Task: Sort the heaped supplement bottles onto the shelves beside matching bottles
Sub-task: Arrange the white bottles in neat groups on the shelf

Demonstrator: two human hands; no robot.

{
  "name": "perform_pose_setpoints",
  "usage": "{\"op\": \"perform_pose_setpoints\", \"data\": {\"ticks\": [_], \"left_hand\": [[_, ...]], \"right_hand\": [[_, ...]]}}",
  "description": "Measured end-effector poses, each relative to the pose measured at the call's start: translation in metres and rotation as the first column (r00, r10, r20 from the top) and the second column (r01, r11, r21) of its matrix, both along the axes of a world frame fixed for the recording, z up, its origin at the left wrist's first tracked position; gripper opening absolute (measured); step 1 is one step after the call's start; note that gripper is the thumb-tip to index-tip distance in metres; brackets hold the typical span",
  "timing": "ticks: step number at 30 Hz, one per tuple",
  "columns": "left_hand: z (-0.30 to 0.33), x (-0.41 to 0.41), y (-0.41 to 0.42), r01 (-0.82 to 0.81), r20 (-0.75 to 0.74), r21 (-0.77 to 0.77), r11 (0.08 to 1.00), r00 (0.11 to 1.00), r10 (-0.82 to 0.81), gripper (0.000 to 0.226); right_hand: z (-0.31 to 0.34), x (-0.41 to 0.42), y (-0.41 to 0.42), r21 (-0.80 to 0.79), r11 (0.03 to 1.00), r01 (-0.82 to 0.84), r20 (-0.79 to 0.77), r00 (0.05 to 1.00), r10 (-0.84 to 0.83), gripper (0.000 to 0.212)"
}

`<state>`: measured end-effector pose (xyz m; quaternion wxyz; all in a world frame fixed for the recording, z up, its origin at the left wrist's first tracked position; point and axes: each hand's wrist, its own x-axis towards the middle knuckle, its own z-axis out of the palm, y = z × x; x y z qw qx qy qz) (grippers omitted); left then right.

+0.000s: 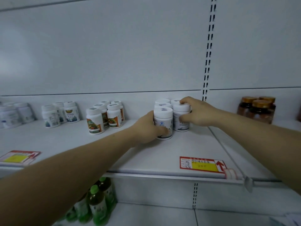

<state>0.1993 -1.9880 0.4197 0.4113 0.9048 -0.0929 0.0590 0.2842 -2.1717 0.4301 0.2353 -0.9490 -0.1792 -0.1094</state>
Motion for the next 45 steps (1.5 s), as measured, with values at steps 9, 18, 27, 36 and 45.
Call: {"op": "perform_pose_setpoints", "data": {"ticks": [9, 18, 27, 36, 45], "left_hand": [[-0.002, -0.002, 0.0, 0.013, 0.029, 0.004, 1.0, 0.999, -0.013, 0.046], [-0.009, 0.006, 0.002, -0.016, 0.017, 0.016, 1.0, 1.0, 0.016, 0.061], [-0.01, 0.006, 0.004, -0.013, 0.032, 0.013, 1.0, 0.999, 0.013, 0.062], [-0.003, 0.006, 0.0, 0.02, -0.049, 0.023, 1.0, 0.999, -0.019, 0.063], [0.003, 0.006, 0.006, 0.011, -0.122, 0.025, 1.0, 0.992, -0.008, 0.075]], "right_hand": [[-0.004, -0.002, 0.0, 0.047, 0.999, -0.017, -0.005, 1.0, 0.017, 0.066], [-0.01, -0.002, 0.001, 0.09, 0.994, -0.056, 0.009, 0.998, 0.055, 0.067], [-0.01, -0.001, -0.001, 0.015, 0.999, -0.05, -0.01, 0.999, 0.05, 0.077], [-0.015, -0.002, 0.002, 0.022, 1.0, -0.015, -0.003, 1.0, 0.015, 0.078], [-0.005, -0.018, 0.001, 0.009, 1.0, 0.007, -0.03, 1.0, -0.007, 0.086]]}}
